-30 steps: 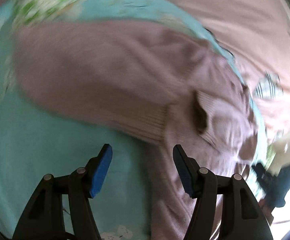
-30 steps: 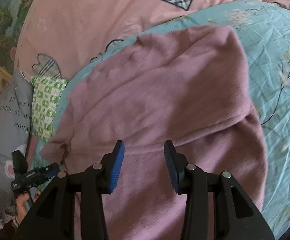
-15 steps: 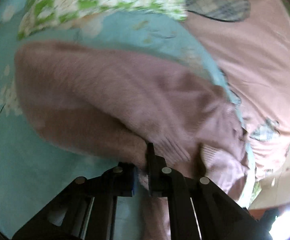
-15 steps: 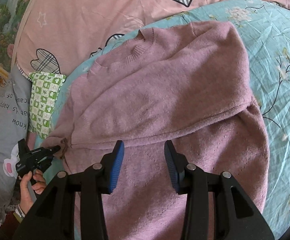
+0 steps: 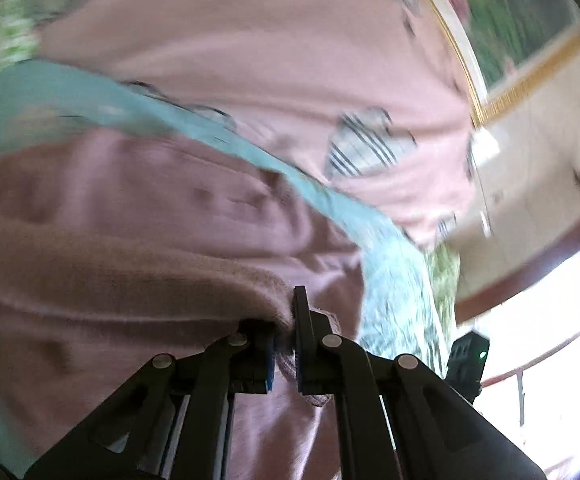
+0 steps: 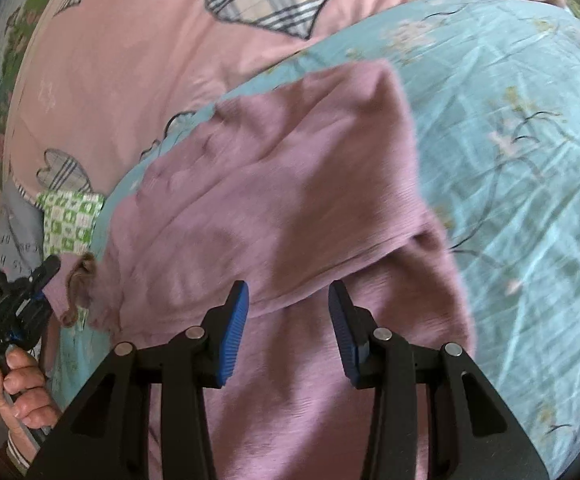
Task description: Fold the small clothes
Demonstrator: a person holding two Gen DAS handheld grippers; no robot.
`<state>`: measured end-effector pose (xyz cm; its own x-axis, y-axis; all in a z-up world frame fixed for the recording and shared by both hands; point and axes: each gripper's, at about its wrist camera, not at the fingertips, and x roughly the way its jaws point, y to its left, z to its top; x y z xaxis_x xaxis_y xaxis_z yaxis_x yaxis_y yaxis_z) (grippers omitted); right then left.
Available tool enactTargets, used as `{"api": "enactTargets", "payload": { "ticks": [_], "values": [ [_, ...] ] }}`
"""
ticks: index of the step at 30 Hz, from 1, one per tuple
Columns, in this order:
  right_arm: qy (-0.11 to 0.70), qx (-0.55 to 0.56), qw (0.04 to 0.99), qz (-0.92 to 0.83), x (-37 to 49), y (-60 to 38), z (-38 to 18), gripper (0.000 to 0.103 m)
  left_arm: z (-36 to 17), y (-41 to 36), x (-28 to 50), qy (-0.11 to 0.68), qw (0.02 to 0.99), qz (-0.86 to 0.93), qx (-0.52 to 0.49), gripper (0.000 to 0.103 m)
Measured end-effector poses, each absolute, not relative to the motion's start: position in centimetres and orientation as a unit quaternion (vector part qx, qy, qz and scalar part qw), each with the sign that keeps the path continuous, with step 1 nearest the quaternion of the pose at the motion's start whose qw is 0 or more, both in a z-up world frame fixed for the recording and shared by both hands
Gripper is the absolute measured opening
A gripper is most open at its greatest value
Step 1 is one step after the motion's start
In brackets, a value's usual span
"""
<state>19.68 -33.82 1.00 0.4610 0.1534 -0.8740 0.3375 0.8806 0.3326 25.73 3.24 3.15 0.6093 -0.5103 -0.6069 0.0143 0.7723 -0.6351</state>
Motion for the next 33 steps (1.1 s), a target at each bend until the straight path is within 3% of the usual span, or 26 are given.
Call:
{"api": "enactTargets", "payload": {
  "ticks": [9, 14, 16, 17, 22, 26, 33],
  "values": [
    [0.5, 0.268, 0.816, -0.109, 17.9, -39.0, 1.1, 0.043, -3.3, -6.8, 31.9, 0.486, 0.815, -0.207, -0.238, 0.006],
    [0.498, 0.274, 0.815, -0.111, 17.8, -39.8, 1.0, 0.043, -6.0, -7.4, 32.1, 0.523, 0.792, -0.212, -0.234, 0.025],
    [0.496, 0.269, 0.819, -0.099, 18.1, -39.5, 1.1, 0.043, -5.9, -6.8, 31.2, 0.525, 0.791, -0.211, -0.234, 0.039],
    [0.496, 0.264, 0.822, -0.093, 18.3, -39.3, 1.2, 0.043, -5.7, -6.3, 30.5, 0.523, 0.791, -0.21, -0.237, 0.041],
    [0.504, 0.224, 0.833, -0.049, 19.9, -36.6, 1.3, 0.047, -3.5, -3.0, 27.4, 0.515, 0.802, -0.192, -0.234, 0.043],
    [0.505, 0.168, 0.847, -0.006, 21.1, -34.1, 1.5, 0.062, -1.6, 1.5, 23.3, 0.503, 0.83, -0.135, -0.2, 0.045],
    [0.515, -0.018, 0.855, 0.06, 23.6, -28.7, 0.0, 0.068, -2.9, 10.5, 18.8, 0.499, 0.852, 0.054, -0.151, 0.056]
  ]
}}
